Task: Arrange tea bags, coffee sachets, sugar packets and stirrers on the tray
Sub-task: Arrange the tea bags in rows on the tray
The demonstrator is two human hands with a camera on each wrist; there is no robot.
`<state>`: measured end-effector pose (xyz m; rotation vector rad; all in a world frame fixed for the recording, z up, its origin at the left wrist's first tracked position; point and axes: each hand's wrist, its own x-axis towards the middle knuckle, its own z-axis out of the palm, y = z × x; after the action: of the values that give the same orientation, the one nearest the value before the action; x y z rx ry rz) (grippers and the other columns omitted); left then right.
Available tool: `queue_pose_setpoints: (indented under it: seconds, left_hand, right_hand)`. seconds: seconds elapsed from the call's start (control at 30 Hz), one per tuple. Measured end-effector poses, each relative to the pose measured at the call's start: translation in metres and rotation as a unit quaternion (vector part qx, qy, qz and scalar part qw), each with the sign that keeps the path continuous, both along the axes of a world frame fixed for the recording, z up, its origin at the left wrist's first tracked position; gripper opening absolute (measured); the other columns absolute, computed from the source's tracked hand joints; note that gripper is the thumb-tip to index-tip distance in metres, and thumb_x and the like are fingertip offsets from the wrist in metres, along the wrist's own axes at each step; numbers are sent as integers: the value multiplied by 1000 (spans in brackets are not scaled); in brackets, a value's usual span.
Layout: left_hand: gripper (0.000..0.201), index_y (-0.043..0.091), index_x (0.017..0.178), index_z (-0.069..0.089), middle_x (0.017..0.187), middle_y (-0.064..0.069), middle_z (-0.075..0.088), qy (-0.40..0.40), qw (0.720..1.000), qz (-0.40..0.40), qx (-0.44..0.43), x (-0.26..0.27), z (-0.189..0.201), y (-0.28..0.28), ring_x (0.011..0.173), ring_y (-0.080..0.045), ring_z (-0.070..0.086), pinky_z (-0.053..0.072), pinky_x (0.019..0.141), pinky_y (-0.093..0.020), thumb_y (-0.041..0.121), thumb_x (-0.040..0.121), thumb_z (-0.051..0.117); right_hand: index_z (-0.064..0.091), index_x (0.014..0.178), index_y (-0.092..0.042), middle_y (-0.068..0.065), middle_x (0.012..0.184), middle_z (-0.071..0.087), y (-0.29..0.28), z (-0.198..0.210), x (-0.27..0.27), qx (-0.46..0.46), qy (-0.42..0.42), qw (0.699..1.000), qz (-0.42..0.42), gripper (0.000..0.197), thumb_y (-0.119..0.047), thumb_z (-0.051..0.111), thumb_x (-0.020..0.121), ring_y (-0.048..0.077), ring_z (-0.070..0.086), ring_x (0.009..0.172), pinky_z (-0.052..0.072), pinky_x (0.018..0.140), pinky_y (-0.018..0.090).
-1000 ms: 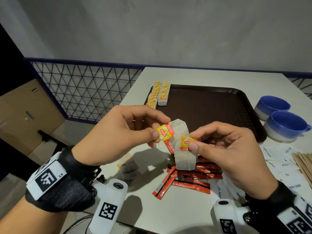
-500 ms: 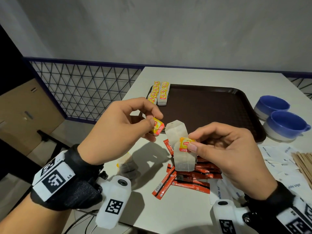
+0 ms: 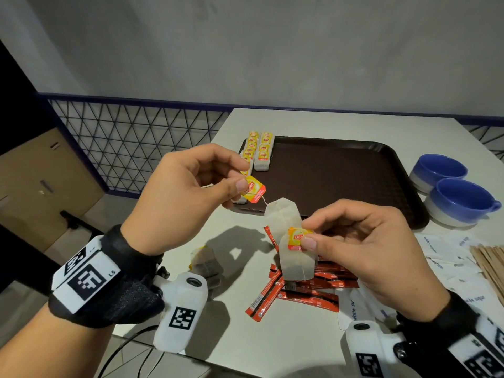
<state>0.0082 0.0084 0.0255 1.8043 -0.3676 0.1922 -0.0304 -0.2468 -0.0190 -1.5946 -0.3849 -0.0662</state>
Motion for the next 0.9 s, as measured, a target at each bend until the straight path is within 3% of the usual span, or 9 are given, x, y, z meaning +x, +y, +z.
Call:
queue_pose_setpoints:
  seconds: [0.07,0.17,0.3,0.43,0.5,0.67,0.8,0.9]
  left_hand:
    - [14,7,99,73,79,-8,69,7,1000,-24,3,-2,2,-4,69,-18,66,54,63,-26,-4,90,72]
    - [14,9,98,74,82,-9,69,10,998,-63,17,-6,5,-11,71,-18,65,53,64,-27,-2,90,73]
    - [15,10,99,74,83,-8,71,15,997,-77,20,-7,8,-16,72,-19,66,53,64,-27,-1,90,74]
    - [15,8,99,73,82,-11,70,22,995,-95,15,-9,13,-17,68,-18,64,52,61,-27,-3,89,73]
    - [15,7,99,73,81,-11,70,24,994,-102,12,-10,15,-17,67,-17,63,52,60,-26,-3,88,73]
    - [17,8,99,73,81,-11,70,27,994,-106,12,-9,14,-14,69,-17,63,51,60,-25,-4,88,74]
    - [17,11,100,74,85,-11,71,22,996,-78,45,-5,11,-7,70,-15,62,52,62,-27,-2,88,75]
    - [19,16,101,75,89,-8,72,34,994,-73,73,-1,5,-1,77,-22,64,53,68,-30,1,89,77]
  right_hand:
    - [82,85,-13,10,97,80,2,-2,0,4,11,1000,25,15,-10,86,71,27,78,95,64,84,38]
    - [80,84,-8,7,104,81,3,-1,0,-1,1,999,39,14,-6,86,71,18,72,116,59,98,39]
    - [80,83,-4,5,103,81,8,3,-1,-12,-12,998,56,14,2,86,72,11,70,120,58,99,35]
    - [80,85,-5,3,107,80,12,5,2,-38,-45,996,60,13,-1,87,74,13,69,121,57,99,36]
    - [80,85,-6,5,103,80,12,6,3,-49,-57,995,59,13,-1,87,75,16,71,117,58,98,39]
    - [80,85,-13,9,88,79,15,7,0,-43,-45,995,74,13,-9,88,74,28,76,82,63,77,36]
    - [81,86,-14,9,87,79,14,4,-1,-37,-51,996,62,14,-12,88,74,29,75,81,63,74,37]
    - [81,86,-14,9,85,78,9,4,0,-31,-52,997,45,14,-12,87,74,29,75,79,63,73,37]
